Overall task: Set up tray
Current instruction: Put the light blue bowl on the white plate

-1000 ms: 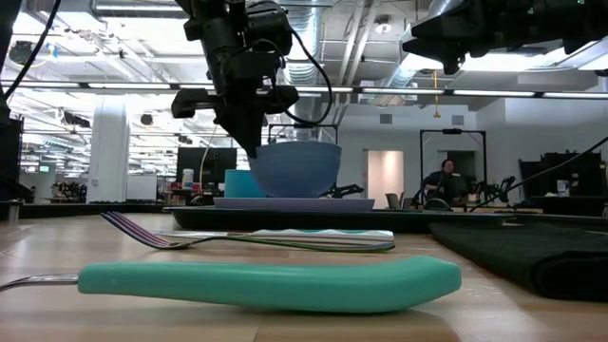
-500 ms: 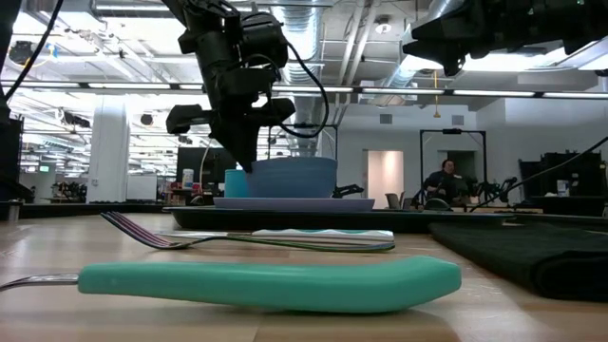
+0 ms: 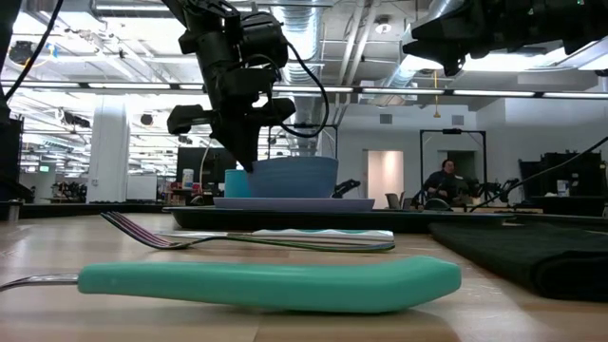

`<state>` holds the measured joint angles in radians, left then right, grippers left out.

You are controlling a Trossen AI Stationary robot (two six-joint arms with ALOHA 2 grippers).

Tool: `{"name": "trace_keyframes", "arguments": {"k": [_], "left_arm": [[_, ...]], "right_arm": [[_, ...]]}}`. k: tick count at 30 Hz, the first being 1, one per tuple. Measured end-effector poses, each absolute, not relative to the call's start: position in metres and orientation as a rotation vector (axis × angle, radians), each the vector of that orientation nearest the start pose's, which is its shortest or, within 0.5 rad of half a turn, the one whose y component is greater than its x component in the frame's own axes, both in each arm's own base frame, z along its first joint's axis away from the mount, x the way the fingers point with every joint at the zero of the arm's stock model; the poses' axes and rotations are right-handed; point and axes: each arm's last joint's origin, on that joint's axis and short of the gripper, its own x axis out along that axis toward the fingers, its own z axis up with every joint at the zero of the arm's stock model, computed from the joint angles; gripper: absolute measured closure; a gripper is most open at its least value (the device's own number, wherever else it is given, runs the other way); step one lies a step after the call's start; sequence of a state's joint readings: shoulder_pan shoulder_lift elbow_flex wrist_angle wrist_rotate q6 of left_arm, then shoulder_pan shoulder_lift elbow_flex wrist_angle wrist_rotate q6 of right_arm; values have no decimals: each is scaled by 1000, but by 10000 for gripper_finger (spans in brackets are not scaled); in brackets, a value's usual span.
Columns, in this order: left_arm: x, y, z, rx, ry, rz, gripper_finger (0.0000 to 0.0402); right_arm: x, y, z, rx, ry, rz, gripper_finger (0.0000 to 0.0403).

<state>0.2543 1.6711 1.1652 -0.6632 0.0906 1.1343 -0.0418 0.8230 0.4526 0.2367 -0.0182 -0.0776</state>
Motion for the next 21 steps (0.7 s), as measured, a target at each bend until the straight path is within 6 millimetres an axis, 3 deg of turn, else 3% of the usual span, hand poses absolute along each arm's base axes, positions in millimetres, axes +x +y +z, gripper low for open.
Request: {"name": "trace_keyframes", "arguments": {"k": [15,21], "left_arm": [[317,81,211,794,1083,-505,401],[318,81,212,795,1080,-502,365]], "right_arm": [[186,-7,251,-73,134,-18,220],[186,-7,251,-73,134,-18,223]]}}
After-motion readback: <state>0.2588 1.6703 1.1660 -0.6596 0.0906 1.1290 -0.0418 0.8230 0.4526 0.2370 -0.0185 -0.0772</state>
